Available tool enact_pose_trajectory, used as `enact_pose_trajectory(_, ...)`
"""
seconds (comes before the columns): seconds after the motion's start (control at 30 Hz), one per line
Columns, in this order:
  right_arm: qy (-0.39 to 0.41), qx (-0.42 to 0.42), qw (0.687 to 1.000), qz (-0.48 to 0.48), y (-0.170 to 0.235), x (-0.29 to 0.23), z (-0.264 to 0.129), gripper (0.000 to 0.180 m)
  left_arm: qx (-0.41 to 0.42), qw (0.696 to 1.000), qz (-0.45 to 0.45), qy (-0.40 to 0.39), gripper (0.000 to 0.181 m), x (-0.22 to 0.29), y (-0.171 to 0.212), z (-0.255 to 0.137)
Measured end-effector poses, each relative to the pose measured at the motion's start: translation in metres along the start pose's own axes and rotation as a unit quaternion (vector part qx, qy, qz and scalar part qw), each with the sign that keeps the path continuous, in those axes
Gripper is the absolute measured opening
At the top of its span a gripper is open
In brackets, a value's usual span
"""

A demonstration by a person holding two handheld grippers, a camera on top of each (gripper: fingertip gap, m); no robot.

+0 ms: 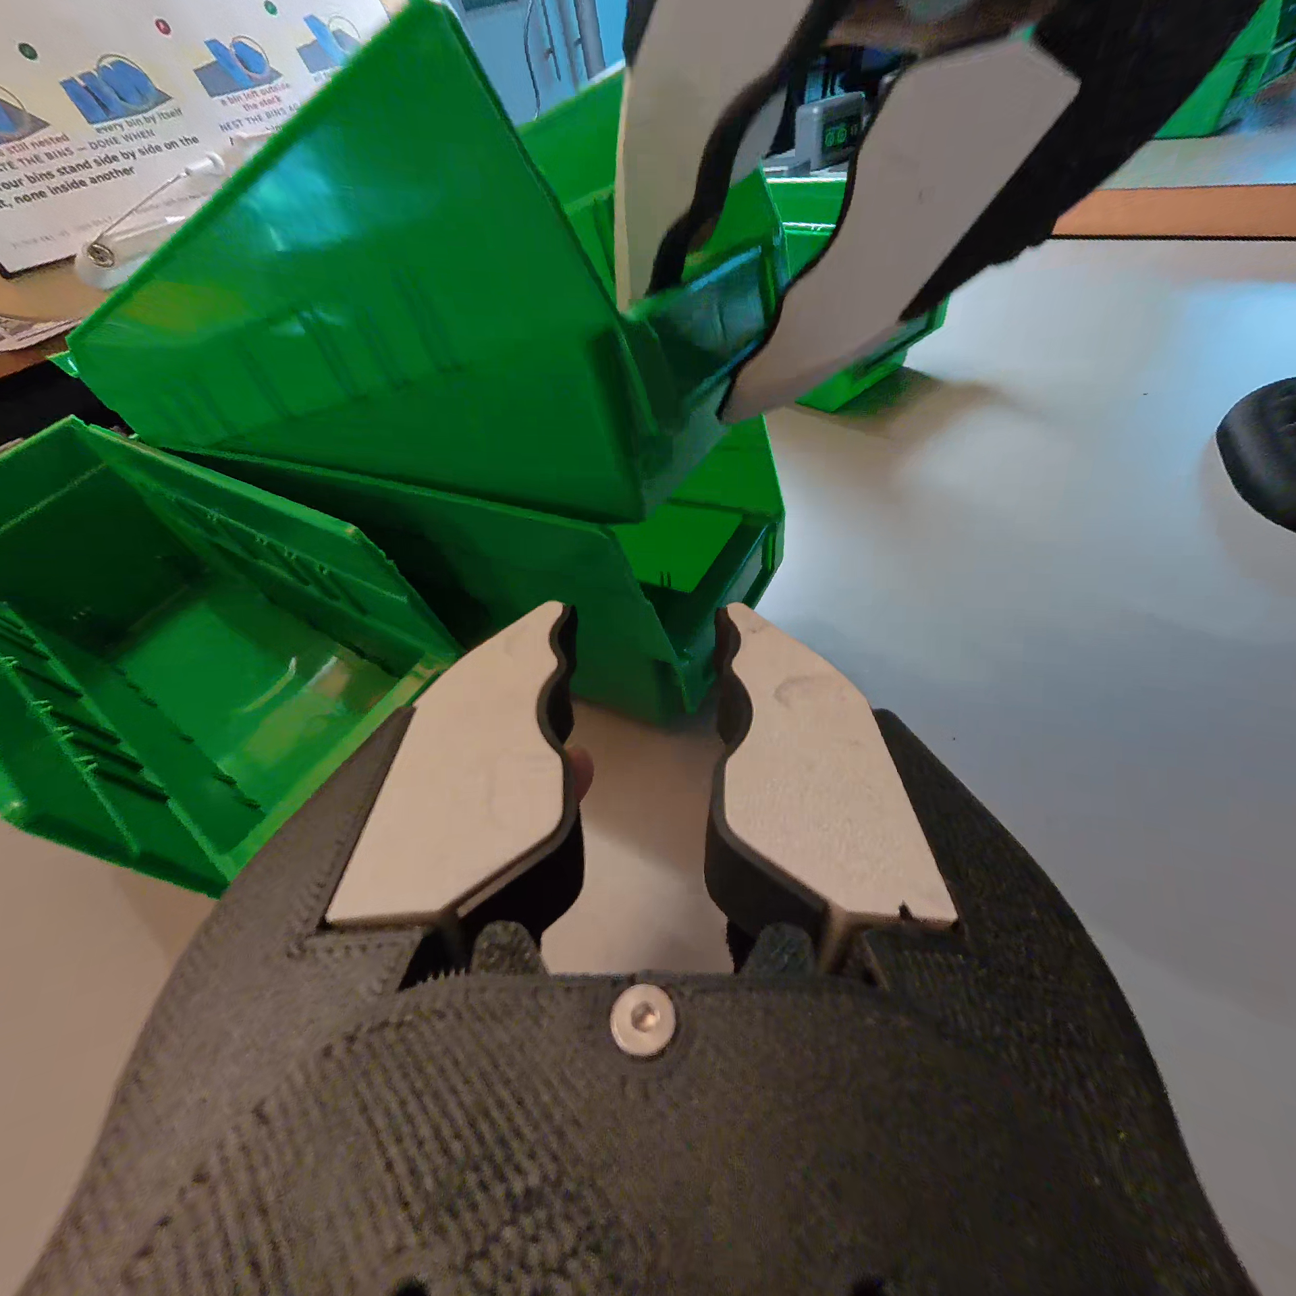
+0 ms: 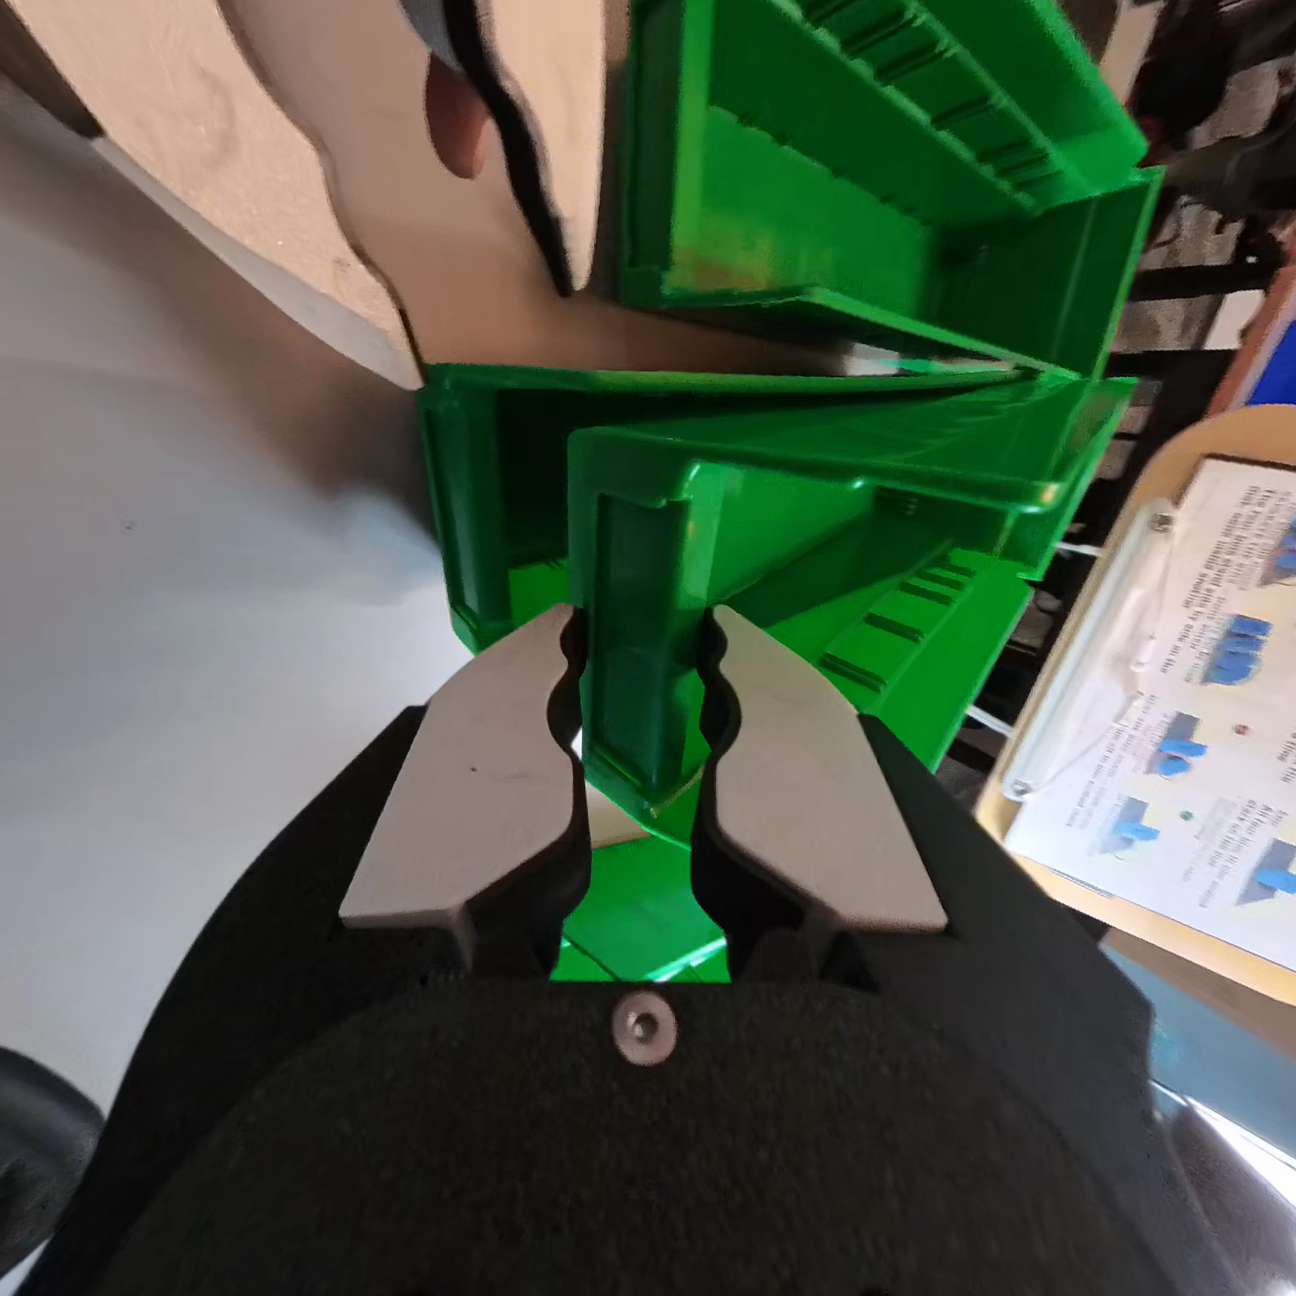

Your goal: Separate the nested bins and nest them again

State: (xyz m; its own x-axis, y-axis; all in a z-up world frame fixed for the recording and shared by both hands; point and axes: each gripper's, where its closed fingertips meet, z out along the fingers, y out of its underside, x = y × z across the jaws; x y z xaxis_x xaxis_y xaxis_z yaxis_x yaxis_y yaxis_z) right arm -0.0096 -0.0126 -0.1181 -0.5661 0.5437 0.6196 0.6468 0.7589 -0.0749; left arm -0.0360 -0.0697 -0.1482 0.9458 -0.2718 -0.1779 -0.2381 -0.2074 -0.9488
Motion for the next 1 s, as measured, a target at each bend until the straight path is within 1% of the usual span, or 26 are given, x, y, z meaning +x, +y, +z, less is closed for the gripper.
enact_pose_trajectory(0.3, 0.121, 0.018, 0.992, 0.009, -0.008, 0.065, -0.055, 0.028, 0.023, 0.999, -0.005, -0.022, 0.037, -0.009, -0.010, -0.006)
enact_pose_trajectory(0.33, 0.123, 0.023, 0.992, 0.017, -0.009, 0.069, -0.060, 0.028, 0.025, 0.999, -0.005, -0.023, 0.037, -0.009, -0.011, -0.007)
enact_pose_trajectory(0.4, 0.123, 0.036, 0.991, 0.027, -0.011, 0.073, -0.065, 0.027, 0.027, 0.999, -0.005, -0.024, 0.037, -0.010, -0.012, -0.008)
enact_pose_trajectory(0.6, 0.114, 0.054, 0.992, 0.010, -0.015, 0.071, -0.064, 0.027, 0.030, 0.999, -0.004, -0.024, 0.036, -0.009, -0.013, -0.009)
enact_pose_trajectory(0.7, 0.089, 0.056, 0.994, -0.017, -0.017, 0.069, -0.061, 0.028, 0.027, 0.999, -0.008, -0.020, 0.036, -0.008, -0.011, -0.007)
enact_pose_trajectory(0.83, 0.060, 0.039, 0.996, -0.044, -0.017, 0.072, -0.057, 0.028, 0.029, 0.999, -0.007, -0.019, 0.035, -0.007, -0.012, -0.007)
enact_pose_trajectory(1.0, 0.036, 0.049, 0.997, -0.053, -0.024, 0.070, -0.054, 0.029, 0.055, 0.998, -0.003, -0.029, 0.033, -0.011, -0.024, -0.012)
